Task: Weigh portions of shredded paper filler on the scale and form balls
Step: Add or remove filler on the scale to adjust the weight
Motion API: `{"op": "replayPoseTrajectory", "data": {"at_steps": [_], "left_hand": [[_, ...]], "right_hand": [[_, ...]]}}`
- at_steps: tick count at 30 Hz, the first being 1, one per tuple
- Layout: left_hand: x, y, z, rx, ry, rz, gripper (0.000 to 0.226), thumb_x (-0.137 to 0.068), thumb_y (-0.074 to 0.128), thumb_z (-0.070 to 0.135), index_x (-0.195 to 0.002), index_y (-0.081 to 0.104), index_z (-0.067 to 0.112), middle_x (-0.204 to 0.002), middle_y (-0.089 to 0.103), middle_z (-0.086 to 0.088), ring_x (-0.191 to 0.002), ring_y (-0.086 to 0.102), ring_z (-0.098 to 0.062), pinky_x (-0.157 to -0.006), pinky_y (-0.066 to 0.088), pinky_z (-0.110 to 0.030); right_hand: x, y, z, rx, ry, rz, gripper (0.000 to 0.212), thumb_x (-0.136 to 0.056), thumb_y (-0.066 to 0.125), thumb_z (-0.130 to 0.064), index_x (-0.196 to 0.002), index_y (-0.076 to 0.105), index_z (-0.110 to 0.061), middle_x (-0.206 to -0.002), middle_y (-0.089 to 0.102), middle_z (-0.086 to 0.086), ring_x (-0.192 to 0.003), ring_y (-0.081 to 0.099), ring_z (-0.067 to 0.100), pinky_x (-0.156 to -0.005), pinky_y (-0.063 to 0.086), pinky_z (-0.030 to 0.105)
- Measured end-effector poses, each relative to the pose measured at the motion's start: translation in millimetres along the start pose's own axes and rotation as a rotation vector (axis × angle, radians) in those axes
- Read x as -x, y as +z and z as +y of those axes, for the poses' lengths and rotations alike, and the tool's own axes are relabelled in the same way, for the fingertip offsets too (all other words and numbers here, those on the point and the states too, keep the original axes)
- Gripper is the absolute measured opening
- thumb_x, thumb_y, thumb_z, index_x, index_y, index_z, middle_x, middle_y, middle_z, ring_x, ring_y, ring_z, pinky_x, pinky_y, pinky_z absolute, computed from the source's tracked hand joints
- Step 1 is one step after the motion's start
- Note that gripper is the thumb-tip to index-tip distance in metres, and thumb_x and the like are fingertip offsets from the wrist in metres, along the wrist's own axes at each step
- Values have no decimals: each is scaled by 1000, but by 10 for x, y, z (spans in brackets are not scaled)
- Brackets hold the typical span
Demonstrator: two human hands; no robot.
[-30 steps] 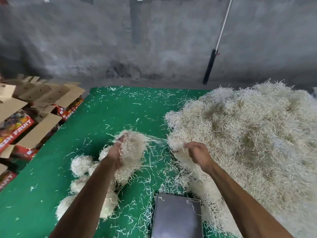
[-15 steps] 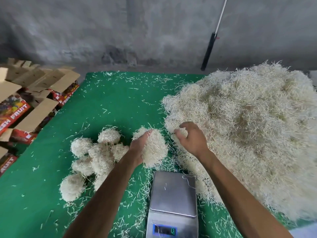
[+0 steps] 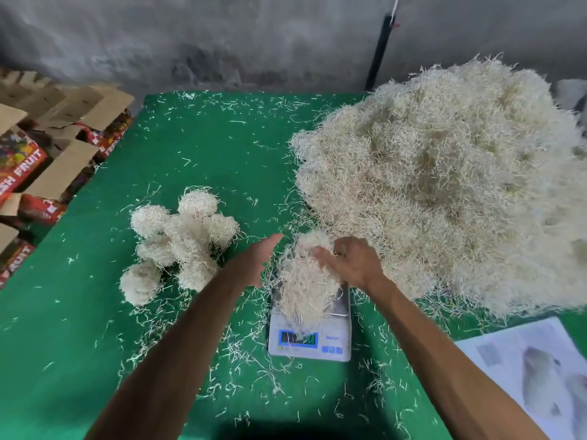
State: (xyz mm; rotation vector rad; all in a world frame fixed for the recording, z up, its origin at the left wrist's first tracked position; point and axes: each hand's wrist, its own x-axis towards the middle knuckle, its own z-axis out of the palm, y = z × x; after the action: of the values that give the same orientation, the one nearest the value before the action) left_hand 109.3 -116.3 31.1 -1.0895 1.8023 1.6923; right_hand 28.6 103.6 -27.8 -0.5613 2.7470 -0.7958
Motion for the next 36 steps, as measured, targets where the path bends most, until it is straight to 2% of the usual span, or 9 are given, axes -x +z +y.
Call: {"op": "replayPoseTrajectory", "data": {"at_steps": [2,5,7,11,19,23,30,33,36], "left_hand": [[-5,-9,-80,38,25,15,77,-96,52,58,-156,27,16,-161,27,-15,-143,32,-37,-111,31,-64],[1,-48,-215,73,79,34,69,-101,49,49,-155,28,12,-158,29,-16,-141,34,-37,-112,33,-62],[54,-56,-292,59,126,18,64,-103,48,43,-154,29,10,-157,31,-18,-141,35,-37,-112,33,-63],[126,-56,-362,87,112,2,60,-104,45,43,-153,33,10,-156,34,-17,-141,35,-35,-114,31,-62],[194,-23,-438,116,92,-1,60,-103,46,45,-151,37,10,-156,37,-14,-140,38,-32,-113,32,-62],[241,-10,-452,115,101,-16,57,-104,46,41,-150,37,9,-155,37,-15,-140,37,-33,-113,33,-63],[196,19,-454,141,76,2,58,-101,52,45,-148,42,13,-153,39,-12,-136,41,-31,-106,40,-64],[138,67,-492,15,137,36,81,-85,64,65,-146,42,17,-150,40,-10,-122,50,-26,-91,55,-54],[100,208,-600,-330,276,51,130,-50,76,85,-153,24,27,-160,27,-12,-135,44,-32,-104,47,-56]], "right_hand": [[35,-15,11,-66,6,79,86,-88,35,-92,-82,67,-12,-71,71,13,-55,64,21,-64,61,41],[111,0,19,-101,42,3,92,-92,37,-85,-134,60,-7,-109,75,21,-90,75,31,-88,58,44],[175,10,-6,-137,65,-21,97,-91,37,-86,-141,54,-5,-128,69,20,-100,73,30,-98,54,50],[280,14,-63,-183,107,-13,106,-84,37,-91,-151,41,-9,-147,56,16,-124,62,34,-103,52,55],[391,44,-83,-254,151,-28,122,-70,36,-101,-156,31,-14,-145,56,14,-131,57,34,-107,49,56],[388,67,-73,-270,146,-20,111,-78,44,-94,-157,26,-18,-139,60,14,-131,57,34,-107,49,55],[363,73,-91,-272,136,-32,116,-77,51,-91,-161,18,-17,-162,37,15,-143,45,36,-114,43,55],[351,90,-113,-303,154,-55,116,-77,59,-85,-162,16,-19,-164,33,13,-145,43,36,-115,42,57],[337,150,-128,-331,166,-68,114,-78,70,-74,-162,14,-21,-162,36,12,-144,44,35,-115,42,54]]}}
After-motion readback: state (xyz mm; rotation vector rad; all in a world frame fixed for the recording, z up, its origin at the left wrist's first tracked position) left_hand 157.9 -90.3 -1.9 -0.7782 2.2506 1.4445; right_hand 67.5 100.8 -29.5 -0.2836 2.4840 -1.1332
